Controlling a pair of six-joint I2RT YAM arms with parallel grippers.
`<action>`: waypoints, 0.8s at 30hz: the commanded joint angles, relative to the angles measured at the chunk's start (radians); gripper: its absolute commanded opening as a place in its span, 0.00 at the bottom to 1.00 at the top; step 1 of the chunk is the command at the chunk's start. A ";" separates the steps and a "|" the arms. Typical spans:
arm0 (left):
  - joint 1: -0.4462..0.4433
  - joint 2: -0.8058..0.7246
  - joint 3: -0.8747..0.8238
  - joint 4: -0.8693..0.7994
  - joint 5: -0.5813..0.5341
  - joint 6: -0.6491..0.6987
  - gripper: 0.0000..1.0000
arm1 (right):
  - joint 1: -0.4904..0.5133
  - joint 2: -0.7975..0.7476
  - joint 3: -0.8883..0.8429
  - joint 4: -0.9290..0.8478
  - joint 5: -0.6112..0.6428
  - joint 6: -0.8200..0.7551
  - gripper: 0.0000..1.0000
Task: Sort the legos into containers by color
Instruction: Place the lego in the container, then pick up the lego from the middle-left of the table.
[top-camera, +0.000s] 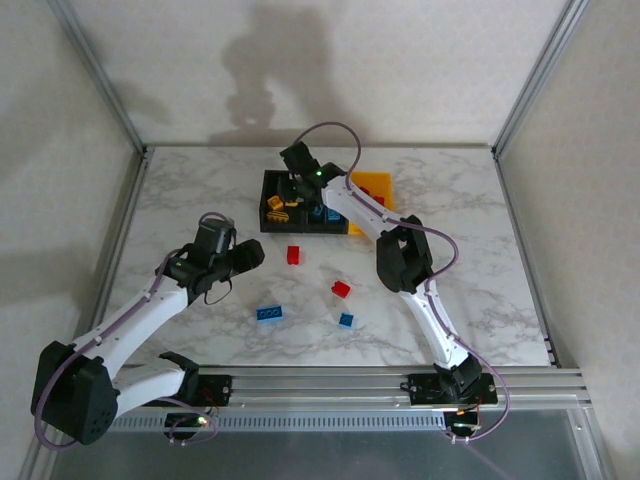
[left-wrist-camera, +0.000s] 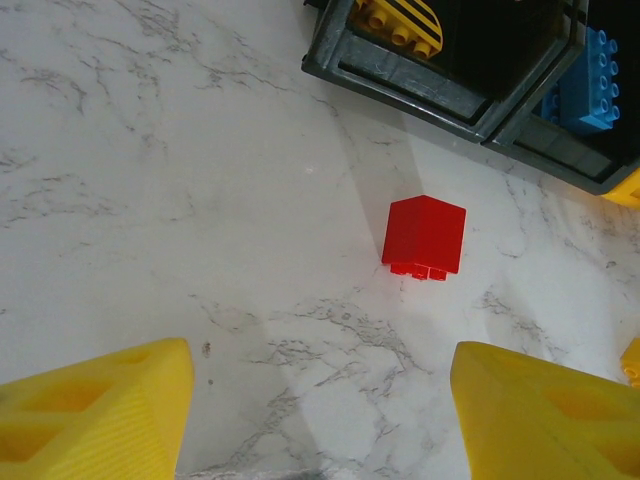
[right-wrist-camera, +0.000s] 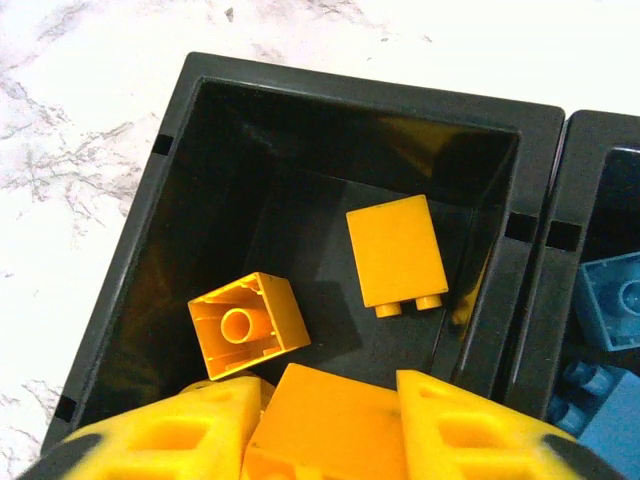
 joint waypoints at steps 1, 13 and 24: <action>0.012 0.001 -0.013 0.022 0.021 -0.014 0.69 | -0.003 0.010 0.035 0.005 0.005 -0.013 0.43; 0.011 -0.011 -0.018 0.010 0.029 -0.020 0.69 | 0.003 -0.092 -0.011 0.030 0.012 -0.027 0.52; -0.017 -0.033 -0.035 -0.049 0.060 -0.012 0.70 | 0.043 -0.535 -0.594 0.216 0.015 -0.014 0.55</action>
